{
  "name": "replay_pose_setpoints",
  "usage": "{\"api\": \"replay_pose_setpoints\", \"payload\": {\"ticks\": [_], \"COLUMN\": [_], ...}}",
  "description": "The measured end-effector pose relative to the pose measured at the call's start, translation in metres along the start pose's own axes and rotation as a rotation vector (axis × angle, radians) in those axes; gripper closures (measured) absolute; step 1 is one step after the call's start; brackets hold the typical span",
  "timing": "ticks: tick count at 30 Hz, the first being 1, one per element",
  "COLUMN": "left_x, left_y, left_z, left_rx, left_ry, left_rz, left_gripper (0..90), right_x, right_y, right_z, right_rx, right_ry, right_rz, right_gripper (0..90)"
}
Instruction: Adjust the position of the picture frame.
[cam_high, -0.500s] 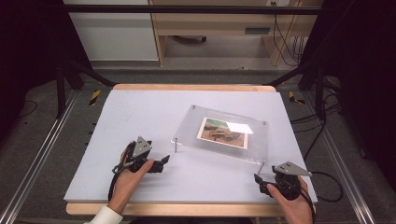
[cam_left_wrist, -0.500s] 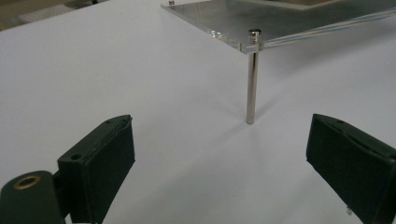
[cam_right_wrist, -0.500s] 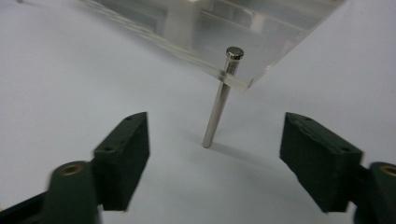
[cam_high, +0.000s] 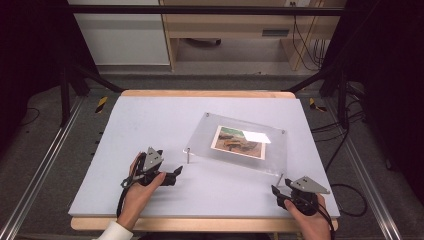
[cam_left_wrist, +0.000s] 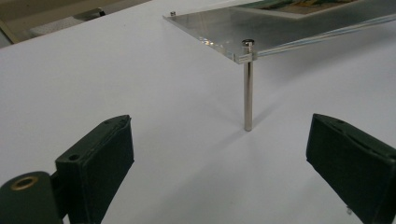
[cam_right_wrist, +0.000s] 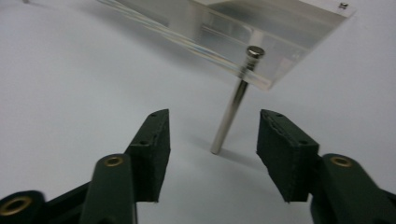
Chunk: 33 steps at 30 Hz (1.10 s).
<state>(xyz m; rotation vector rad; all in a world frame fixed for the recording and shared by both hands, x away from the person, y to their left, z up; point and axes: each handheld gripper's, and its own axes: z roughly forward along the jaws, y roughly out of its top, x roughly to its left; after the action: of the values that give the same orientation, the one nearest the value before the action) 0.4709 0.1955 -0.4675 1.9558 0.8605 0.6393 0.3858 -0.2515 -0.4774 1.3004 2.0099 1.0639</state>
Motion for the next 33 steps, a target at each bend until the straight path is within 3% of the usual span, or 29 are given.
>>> {"api": "replay_pose_setpoints", "payload": {"ticks": [2, 5, 6, 7, 12, 14, 15, 16, 17, 18, 19, 22, 24, 31, 33], "left_x": [-0.001, -0.002, -0.002, -0.003, -0.004, -0.005, -0.005, -0.006, -0.006, -0.006, -0.007, -0.007, -0.008, -0.012, -0.014], "left_y": [0.0, 0.001, 0.001, 0.001, 0.002, 0.003, 0.004, 0.005, 0.005, 0.005, 0.006, 0.006, 0.007, 0.008, 0.009], "left_z": [0.0, 0.0, 0.0, 0.0, 0.0, -0.001, -0.002, -0.002, -0.002, -0.003, -0.003, -0.003, -0.002, 0.0, 0.003], "left_rx": [-0.001, 0.0, 0.0, 0.0, -0.005, -0.012, -0.015, -0.021, -0.024, -0.028, -0.032, -0.036, -0.039, -0.042, -0.038], "left_ry": [-0.003, -0.009, -0.009, -0.01, -0.015, -0.018, -0.018, -0.018, -0.019, -0.02, -0.022, -0.026, -0.029, -0.036, -0.042], "left_rz": [-0.006, -0.007, -0.007, -0.008, -0.015, -0.017, -0.017, -0.022, -0.025, -0.027, -0.028, -0.03, -0.033, -0.045, -0.041], "left_gripper": [7.1, 7.2, 7.3, 7.6, 8.6, 8.7, 8.9, 8.9, 9.0, 9.0, 9.0, 9.0, 9.1, 15.3, 18.5], "right_x": [0.002, 0.001, 0.001, -0.001, -0.006, -0.008, -0.01, -0.01, -0.011, -0.011, -0.011, -0.011, -0.013, -0.018, -0.019], "right_y": [0.001, 0.001, 0.001, 0.001, 0.003, 0.004, 0.004, 0.004, 0.005, 0.005, 0.006, 0.006, 0.008, 0.007, 0.007], "right_z": [0.001, 0.005, 0.005, 0.006, 0.009, 0.011, 0.013, 0.013, 0.015, 0.015, 0.017, 0.02, 0.023, 0.026, 0.026], "right_rx": [-0.001, -0.009, -0.009, -0.036, -0.056, -0.066, -0.076, -0.076, -0.071, -0.071, -0.073, -0.071, -0.081, -0.09, -0.096], "right_ry": [0.018, 0.009, 0.009, -0.018, -0.017, 0.006, 0.014, 0.014, 0.015, 0.015, 0.017, 0.02, 0.029, 0.059, 0.074], "right_rz": [0.02, 0.051, 0.051, 0.091, 0.147, 0.159, 0.174, 0.174, 0.171, 0.171, 0.16, 0.153, 0.164, 0.196, 0.216], "right_gripper": [45.8, 32.4, 32.4, 30.4, 30.3, 34.4, 41.3, 41.3, 48.0, 48.0, 55.6, 60.8, 69.0, 84.2, 84.3]}}
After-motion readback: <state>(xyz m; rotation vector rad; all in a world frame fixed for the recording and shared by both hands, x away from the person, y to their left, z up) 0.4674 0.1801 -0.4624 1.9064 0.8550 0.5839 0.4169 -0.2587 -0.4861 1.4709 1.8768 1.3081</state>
